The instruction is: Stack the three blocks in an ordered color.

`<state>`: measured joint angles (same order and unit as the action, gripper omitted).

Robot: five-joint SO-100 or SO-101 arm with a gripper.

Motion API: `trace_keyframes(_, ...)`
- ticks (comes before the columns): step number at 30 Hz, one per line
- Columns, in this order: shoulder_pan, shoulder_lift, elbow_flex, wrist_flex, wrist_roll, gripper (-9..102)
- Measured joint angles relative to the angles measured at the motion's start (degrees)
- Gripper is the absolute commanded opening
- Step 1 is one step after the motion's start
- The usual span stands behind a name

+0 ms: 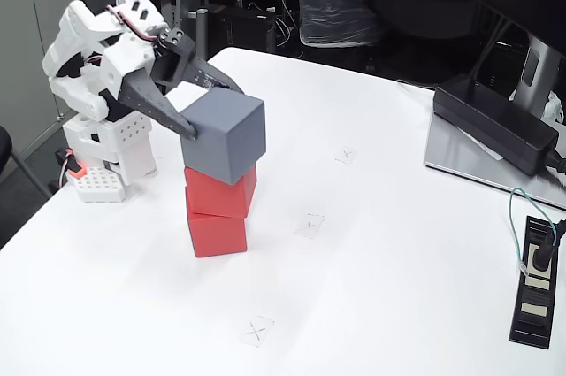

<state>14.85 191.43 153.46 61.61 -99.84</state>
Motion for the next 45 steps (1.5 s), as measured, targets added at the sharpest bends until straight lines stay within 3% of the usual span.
trace_keyframes(19,-0.35,0.09,-17.23,0.00,2.46,30)
trace_keyframes(31,-17.67,0.18,-20.04,0.00,23.82,4)
trace_keyframes(45,-33.22,0.18,-12.57,-1.05,54.84,-1)
